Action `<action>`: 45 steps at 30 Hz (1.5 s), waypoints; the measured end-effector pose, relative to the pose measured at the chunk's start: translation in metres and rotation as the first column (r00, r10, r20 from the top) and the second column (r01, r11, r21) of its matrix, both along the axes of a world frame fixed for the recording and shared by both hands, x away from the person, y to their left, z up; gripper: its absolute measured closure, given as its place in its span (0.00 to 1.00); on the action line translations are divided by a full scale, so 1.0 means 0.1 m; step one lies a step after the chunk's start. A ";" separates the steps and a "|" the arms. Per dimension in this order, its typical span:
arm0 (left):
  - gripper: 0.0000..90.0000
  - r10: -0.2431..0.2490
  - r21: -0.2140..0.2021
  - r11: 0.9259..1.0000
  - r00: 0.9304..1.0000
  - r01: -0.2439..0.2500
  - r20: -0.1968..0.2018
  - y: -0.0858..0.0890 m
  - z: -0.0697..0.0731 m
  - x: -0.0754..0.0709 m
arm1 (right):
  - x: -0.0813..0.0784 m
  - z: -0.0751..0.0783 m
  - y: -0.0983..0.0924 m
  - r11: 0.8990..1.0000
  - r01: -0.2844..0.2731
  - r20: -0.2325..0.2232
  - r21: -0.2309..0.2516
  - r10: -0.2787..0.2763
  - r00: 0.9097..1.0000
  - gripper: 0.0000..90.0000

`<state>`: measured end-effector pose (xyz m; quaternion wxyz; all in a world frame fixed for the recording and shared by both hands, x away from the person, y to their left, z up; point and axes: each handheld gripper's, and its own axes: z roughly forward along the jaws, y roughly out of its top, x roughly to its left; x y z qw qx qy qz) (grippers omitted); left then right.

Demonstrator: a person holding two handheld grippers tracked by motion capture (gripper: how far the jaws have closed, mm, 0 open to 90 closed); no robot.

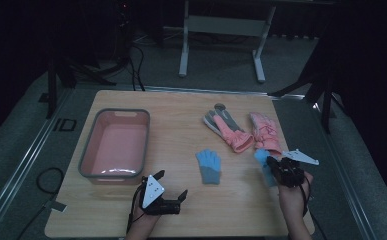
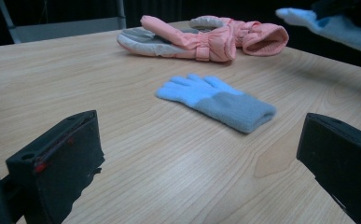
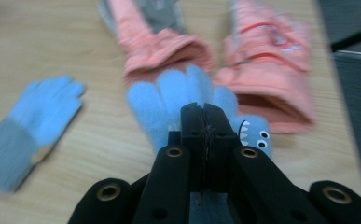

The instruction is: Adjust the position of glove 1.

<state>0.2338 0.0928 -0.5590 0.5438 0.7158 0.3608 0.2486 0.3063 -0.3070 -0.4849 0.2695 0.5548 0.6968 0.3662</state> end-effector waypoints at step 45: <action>0.00 -0.004 -0.025 1.000 1.000 0.003 -0.016 0.03 0.00 0.02 | 0.23 -0.22 -0.32 0.938 -0.347 -0.070 -0.016 0.345 0.936 0.76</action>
